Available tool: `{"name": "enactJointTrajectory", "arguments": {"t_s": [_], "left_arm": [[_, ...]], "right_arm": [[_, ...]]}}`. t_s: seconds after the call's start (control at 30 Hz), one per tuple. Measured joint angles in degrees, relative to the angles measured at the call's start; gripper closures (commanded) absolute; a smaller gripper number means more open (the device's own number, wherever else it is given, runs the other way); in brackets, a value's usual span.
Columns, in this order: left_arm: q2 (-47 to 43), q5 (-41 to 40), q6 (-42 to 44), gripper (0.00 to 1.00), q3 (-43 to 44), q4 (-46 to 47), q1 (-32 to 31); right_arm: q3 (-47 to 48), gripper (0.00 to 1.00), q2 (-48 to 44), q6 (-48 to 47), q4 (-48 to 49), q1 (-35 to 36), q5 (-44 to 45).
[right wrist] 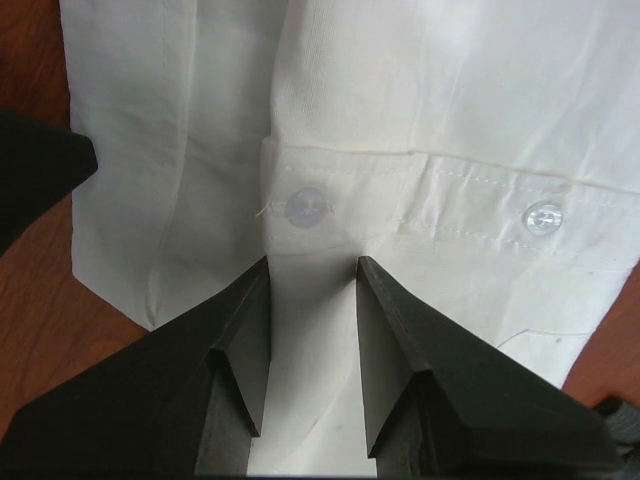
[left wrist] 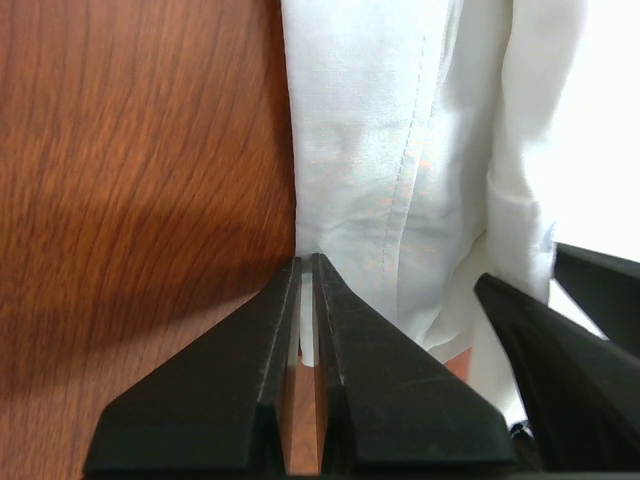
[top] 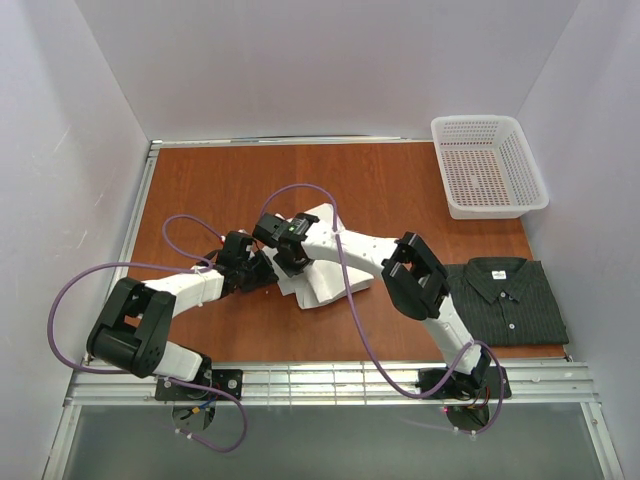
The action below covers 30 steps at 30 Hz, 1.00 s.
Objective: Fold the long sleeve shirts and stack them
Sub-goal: Fold the shirt
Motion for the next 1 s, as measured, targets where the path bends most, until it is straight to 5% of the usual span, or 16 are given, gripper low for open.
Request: {"name": "enactJointTrajectory", "arguments": {"t_s": [0.2,0.63,0.8,0.93,1.0], "left_arm": [[-0.2,-0.2,-0.1,0.94,-0.1,-0.1,0.0],[-0.2,-0.3,-0.1,0.94,-0.1,-0.1,0.0],[-0.5,-0.7,-0.1,0.93,-0.1,-0.8,0.0],[-1.8,-2.0,0.0,0.91,-0.1,-2.9,0.0],[-3.1,-3.0,0.2,0.87,-0.1,-4.7,0.0]], "right_arm": [[-2.5,0.99,-1.2,0.7,2.9,0.0,-2.8],[-3.4,0.99,-4.3,2.2,7.4,-0.1,-5.6],[-5.4,0.94,-4.3,2.5,9.5,-0.1,-7.2],[-8.2,0.71,-4.3,2.6,10.7,-0.1,-9.5],[-8.9,0.69,-4.5,2.8,11.1,-0.1,-11.1]]}}
